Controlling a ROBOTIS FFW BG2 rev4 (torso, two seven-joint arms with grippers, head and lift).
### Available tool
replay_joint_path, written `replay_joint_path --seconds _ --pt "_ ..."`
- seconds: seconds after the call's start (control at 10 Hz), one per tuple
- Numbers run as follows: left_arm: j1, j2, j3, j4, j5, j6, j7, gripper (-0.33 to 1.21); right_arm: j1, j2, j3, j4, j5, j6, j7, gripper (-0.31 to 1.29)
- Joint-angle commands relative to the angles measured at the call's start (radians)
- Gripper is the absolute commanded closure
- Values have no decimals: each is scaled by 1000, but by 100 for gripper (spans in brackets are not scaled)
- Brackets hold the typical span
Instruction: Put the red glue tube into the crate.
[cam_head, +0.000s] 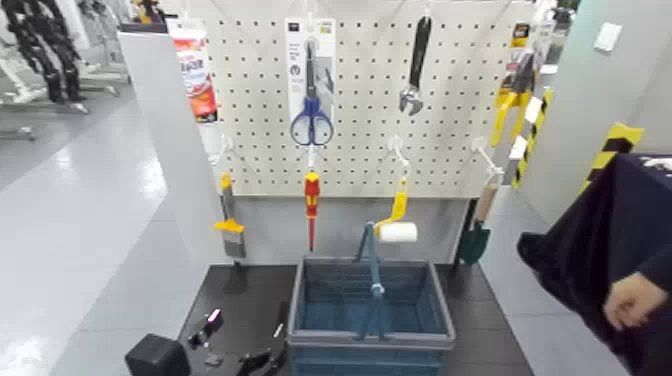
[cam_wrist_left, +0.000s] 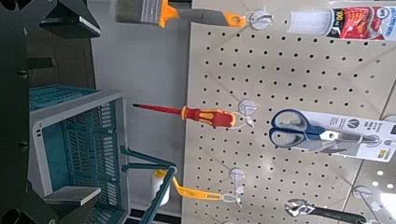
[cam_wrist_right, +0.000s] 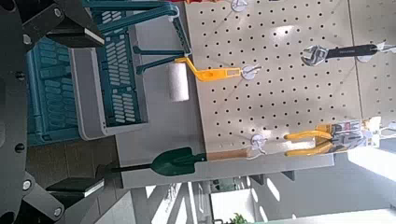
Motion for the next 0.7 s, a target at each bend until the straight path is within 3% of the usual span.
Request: replay_joint_path --seconds 0.1,0.7 --pt "0 0 -1 0 2 0 0 11 0 0 0 -2 0 0 0 23" --pt "-6 1 0 0 9 7 -15 11 0 0 1 -2 -2 0 0 23"
